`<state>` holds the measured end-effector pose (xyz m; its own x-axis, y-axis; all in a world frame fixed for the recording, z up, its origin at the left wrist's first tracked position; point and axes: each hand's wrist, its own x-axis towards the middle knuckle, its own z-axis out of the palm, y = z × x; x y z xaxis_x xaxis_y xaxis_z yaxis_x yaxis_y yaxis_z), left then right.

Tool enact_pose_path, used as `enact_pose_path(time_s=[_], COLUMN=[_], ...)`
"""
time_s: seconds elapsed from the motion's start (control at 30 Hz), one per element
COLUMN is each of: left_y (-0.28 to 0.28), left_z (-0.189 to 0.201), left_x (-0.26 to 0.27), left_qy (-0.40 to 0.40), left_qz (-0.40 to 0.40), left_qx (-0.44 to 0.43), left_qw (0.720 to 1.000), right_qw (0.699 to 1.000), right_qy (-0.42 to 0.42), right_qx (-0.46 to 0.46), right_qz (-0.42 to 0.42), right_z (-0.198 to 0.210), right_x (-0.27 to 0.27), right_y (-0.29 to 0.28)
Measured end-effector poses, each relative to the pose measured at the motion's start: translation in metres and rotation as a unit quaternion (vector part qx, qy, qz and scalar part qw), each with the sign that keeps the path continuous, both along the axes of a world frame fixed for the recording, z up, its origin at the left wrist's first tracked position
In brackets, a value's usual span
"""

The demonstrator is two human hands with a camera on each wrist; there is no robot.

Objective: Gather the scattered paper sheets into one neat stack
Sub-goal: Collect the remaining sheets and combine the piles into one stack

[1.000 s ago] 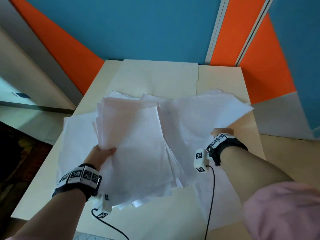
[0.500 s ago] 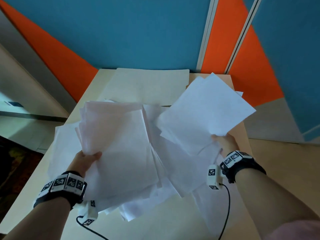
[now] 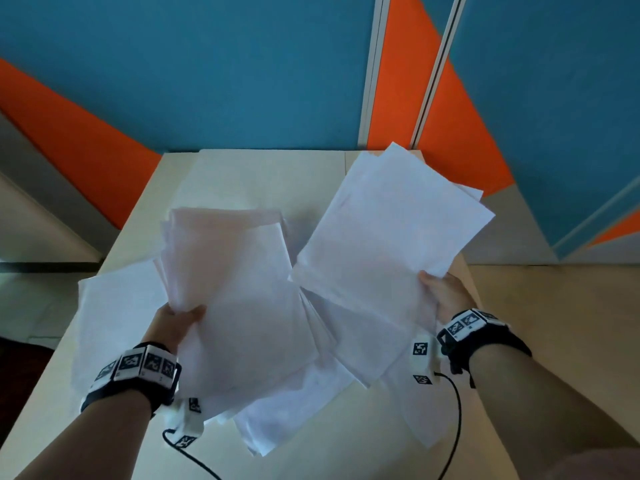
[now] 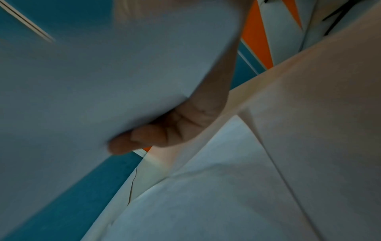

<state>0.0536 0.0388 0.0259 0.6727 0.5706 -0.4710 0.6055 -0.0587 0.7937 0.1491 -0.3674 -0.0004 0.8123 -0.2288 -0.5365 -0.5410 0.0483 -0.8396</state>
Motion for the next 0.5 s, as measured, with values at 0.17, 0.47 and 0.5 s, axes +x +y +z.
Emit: enact_pose_path(time_s=[0.17, 0.47, 0.5], left_y=[-0.001, -0.011, -0.010], left_z=[0.005, 0.008, 0.009], left_x=[0.010, 0.016, 0.014], left_qy=[-0.004, 0.028, 0.036], left_qz=[-0.035, -0.119, -0.102], left_qx=[-0.021, -0.135, -0.157], left_qw=[0.999, 0.983, 0.982], right_qw=[0.990, 0.958, 0.952], right_qy=[0.021, 0.027, 0.028], right_qx=[0.058, 0.138, 0.145], right_qz=[0.124, 0.251, 0.268], right_z=[0.007, 0.007, 0.007], right_x=[-0.023, -0.042, -0.043], right_y=[0.028, 0.102, 0.109])
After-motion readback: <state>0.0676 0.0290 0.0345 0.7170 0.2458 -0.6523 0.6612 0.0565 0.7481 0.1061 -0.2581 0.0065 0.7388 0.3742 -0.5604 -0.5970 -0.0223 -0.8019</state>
